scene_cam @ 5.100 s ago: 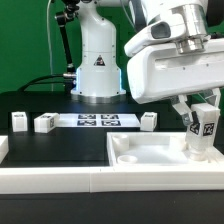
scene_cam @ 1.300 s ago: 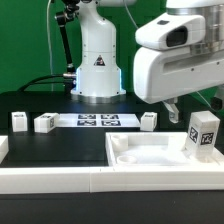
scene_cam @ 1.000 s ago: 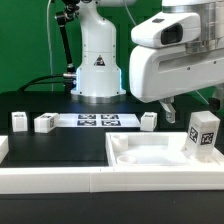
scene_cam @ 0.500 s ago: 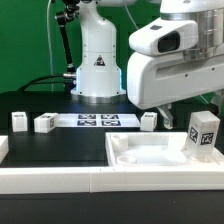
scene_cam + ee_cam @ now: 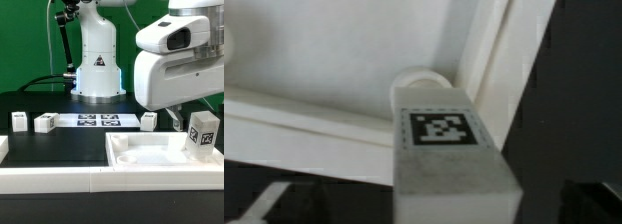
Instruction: Assemble square table
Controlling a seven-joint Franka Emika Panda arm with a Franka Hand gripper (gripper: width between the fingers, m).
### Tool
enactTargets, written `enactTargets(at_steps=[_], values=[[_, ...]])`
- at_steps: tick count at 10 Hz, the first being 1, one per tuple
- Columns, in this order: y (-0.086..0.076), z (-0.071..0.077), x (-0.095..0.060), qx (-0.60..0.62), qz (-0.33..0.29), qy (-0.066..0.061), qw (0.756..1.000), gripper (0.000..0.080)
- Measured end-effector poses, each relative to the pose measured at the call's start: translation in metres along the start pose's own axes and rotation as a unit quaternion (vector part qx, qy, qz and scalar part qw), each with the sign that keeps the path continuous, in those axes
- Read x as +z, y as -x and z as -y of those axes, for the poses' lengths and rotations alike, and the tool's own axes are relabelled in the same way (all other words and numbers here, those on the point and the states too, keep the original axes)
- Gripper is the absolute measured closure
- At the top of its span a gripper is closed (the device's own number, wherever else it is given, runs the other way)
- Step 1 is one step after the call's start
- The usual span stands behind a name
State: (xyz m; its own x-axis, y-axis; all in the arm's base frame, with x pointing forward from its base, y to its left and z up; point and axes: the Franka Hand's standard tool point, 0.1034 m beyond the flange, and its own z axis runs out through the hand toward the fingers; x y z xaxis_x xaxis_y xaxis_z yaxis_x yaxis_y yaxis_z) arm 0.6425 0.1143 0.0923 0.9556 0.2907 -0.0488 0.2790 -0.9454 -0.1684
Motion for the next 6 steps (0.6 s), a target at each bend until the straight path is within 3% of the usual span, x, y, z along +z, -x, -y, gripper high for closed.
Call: enactTargets(at_steps=[2, 5, 6], values=[[0.0005, -0.0021, 0.0009, -0.006, 0.000, 0.000, 1.000, 0.0150], [0.0014, -0.0024, 0.0028, -0.018, -0.001, 0.001, 1.000, 0.0510], [0.0014, -0.0023, 0.0028, -0.015, -0.001, 0.000, 1.000, 0.0510]])
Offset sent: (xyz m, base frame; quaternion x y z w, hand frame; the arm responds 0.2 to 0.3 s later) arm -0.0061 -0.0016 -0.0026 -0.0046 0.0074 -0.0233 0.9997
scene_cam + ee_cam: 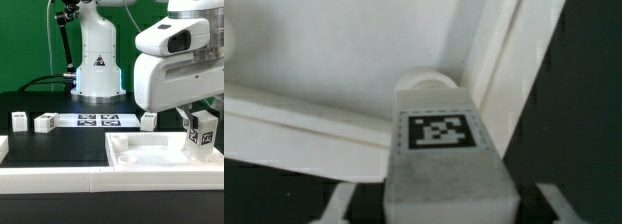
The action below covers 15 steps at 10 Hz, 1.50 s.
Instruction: Assemble square table
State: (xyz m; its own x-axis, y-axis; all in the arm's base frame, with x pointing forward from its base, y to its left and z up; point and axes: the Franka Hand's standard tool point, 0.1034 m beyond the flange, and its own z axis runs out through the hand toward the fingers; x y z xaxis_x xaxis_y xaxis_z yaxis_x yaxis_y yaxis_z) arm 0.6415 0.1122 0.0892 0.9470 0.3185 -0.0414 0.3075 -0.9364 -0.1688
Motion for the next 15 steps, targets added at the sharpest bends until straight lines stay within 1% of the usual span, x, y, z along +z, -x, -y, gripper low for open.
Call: enactTargets(at_steps=[3, 5, 6, 7, 8, 11, 13, 14, 15], values=[[0.000, 0.000, 0.000, 0.004, 0.000, 0.000, 1.000, 0.0509], [0.000, 0.001, 0.000, 0.085, -0.003, -0.001, 0.996, 0.0509], [0.003, 0.002, 0.000, 0.160, -0.010, 0.003, 0.987, 0.0509], [0.007, 0.003, 0.001, 0.206, -0.013, 0.007, 0.979, 0.0509], [0.008, 0.003, 0.001, 0.241, -0.018, 0.009, 0.970, 0.0509], [0.011, 0.001, 0.002, 0.369, -0.033, 0.011, 0.929, 0.0509], [0.011, 0.001, 0.002, 0.442, -0.038, 0.011, 0.896, 0.0509], [0.011, 0.001, 0.002, 0.478, -0.039, 0.012, 0.877, 0.0509], [0.011, 0.001, 0.002, 0.519, -0.041, 0.013, 0.853, 0.0509]])
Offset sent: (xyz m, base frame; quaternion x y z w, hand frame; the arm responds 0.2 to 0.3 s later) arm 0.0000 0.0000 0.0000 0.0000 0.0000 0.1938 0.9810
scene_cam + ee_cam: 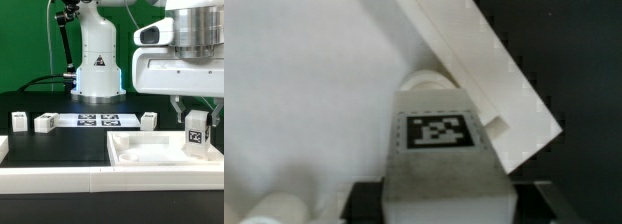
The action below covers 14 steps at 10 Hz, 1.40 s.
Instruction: Assemble square table
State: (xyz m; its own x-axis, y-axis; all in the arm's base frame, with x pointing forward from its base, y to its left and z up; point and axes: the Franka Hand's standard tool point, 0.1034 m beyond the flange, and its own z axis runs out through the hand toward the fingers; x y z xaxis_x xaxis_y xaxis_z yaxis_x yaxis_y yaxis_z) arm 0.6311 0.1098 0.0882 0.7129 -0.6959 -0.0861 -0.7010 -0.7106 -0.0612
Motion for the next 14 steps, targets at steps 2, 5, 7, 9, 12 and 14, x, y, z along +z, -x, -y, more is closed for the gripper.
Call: enactTargets(at_steps=[2, 5, 7, 9, 12, 14], values=[[0.0008, 0.0007, -0.0001, 0.067, -0.004, 0.003, 0.998, 0.0508], [0.0033, 0.0027, 0.0001, 0.157, -0.005, 0.002, 0.988, 0.0508], [0.0044, 0.0039, 0.0002, 0.205, 0.001, -0.002, 0.979, 0.0508], [0.0078, 0.0064, 0.0007, 0.269, 0.009, -0.006, 0.963, 0.0508], [0.0087, 0.0073, 0.0009, 0.317, 0.015, -0.008, 0.948, 0.0508], [0.0090, 0.0078, 0.0010, 0.318, 0.018, -0.010, 0.948, 0.0508]])
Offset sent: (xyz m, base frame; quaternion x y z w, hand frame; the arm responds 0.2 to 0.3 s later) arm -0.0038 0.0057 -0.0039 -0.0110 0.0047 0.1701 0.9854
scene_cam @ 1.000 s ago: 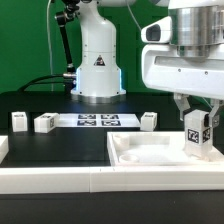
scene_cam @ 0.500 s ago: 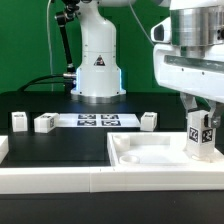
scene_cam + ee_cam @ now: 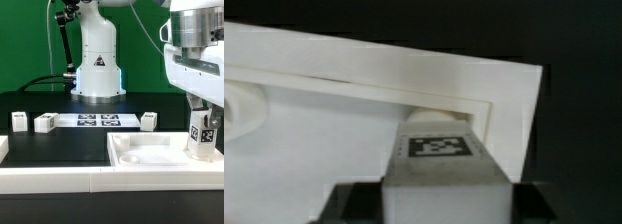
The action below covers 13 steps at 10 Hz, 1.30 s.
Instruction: Assemble square table
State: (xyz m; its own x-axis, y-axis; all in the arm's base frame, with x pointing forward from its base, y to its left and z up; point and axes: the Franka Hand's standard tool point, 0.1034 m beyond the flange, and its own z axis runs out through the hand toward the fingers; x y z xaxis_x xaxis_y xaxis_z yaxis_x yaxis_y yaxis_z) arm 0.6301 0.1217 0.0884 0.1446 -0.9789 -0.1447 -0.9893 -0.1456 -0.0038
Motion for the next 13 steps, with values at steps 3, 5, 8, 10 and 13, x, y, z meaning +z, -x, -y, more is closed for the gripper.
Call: enactTargets(at_steps=[3, 5, 8, 10, 13], values=[[0.0007, -0.0001, 0.0002, -0.052, 0.001, 0.000, 0.999, 0.0224], [0.0030, -0.0001, 0.0004, -0.152, 0.001, 0.000, 0.988, 0.0165], [0.0028, 0.0003, 0.0005, -0.287, 0.001, -0.001, 0.958, 0.0151], [0.0026, 0.0002, 0.0008, -0.346, 0.001, -0.001, 0.938, 0.0151], [0.0050, -0.0007, 0.0013, -0.511, -0.024, 0.019, 0.859, 0.0151]])
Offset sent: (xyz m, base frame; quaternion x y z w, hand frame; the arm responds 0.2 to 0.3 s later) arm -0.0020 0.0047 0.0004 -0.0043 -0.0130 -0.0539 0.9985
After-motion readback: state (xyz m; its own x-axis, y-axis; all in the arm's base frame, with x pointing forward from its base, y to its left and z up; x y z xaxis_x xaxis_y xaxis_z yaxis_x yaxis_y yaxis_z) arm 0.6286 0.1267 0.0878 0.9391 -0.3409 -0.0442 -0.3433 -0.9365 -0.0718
